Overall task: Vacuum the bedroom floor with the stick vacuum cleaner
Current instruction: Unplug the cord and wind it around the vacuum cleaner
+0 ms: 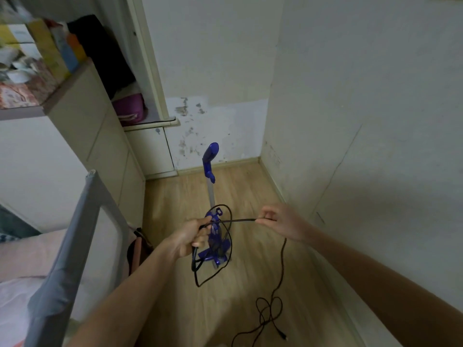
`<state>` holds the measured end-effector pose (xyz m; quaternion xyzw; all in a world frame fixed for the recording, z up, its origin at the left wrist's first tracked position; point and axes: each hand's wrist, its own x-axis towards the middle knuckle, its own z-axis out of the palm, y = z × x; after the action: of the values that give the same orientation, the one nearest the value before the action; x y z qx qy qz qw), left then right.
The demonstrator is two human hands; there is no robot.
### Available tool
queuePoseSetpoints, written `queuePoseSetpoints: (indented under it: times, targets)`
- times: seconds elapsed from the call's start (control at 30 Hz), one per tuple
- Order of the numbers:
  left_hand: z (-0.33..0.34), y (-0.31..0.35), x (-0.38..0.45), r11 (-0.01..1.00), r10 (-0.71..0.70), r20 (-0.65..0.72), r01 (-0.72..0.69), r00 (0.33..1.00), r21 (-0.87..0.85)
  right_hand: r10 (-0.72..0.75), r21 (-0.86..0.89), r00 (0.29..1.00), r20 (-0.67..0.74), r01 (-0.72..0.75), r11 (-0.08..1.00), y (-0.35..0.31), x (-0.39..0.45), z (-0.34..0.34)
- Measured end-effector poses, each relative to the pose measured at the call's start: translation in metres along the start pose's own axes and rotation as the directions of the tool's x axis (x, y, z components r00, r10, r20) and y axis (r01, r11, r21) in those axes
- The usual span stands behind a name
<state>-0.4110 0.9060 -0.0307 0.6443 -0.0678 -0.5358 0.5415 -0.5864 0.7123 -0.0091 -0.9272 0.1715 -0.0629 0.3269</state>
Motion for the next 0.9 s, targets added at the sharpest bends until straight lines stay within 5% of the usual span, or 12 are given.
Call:
queuePoseSetpoints:
  times: [0.1, 0.27, 0.37, 0.53, 0.67, 0.8, 0.9]
  targets:
    - [-0.013, -0.004, -0.001, 0.996, -0.050, 0.019, 0.048, 0.999, 0.072, 0.023, 0.026, 0.998, -0.062, -0.022, 0.999, 0.006, -0.008, -0.004]
    - [0.008, 0.021, -0.013, 0.986, -0.101, 0.200, 0.071, 0.975, 0.151, -0.127, 0.101, 0.990, 0.060, 0.121, 0.988, -0.035, 0.011, 0.001]
    - [0.024, 0.035, -0.016, 0.976, -0.070, 0.275, 0.008, 0.959, 0.220, -0.136, 0.133, 0.987, 0.082, 0.125, 0.983, -0.051, 0.024, 0.007]
    - [0.026, 0.032, -0.016, 0.995, -0.023, 0.353, -0.014, 0.935, 0.100, -0.086, 0.191, 0.996, -0.004, 0.085, 0.978, -0.049, 0.031, 0.008]
    - [0.028, 0.021, -0.019, 0.950, 0.039, 0.338, -0.139, 0.940, 0.278, -0.075, 0.097, 0.995, 0.072, 0.068, 0.993, -0.037, 0.027, 0.009]
    - [0.009, 0.014, -0.017, 0.923, 0.122, 0.163, -0.172, 0.979, 0.344, -0.048, -0.033, 0.998, 0.042, 0.049, 0.998, -0.006, 0.018, 0.003]
    - [-0.015, 0.006, -0.005, 0.967, 0.151, -0.296, -0.079, 0.943, 0.240, 0.002, -0.173, 1.000, -0.030, -0.007, 0.985, 0.033, 0.007, -0.006]
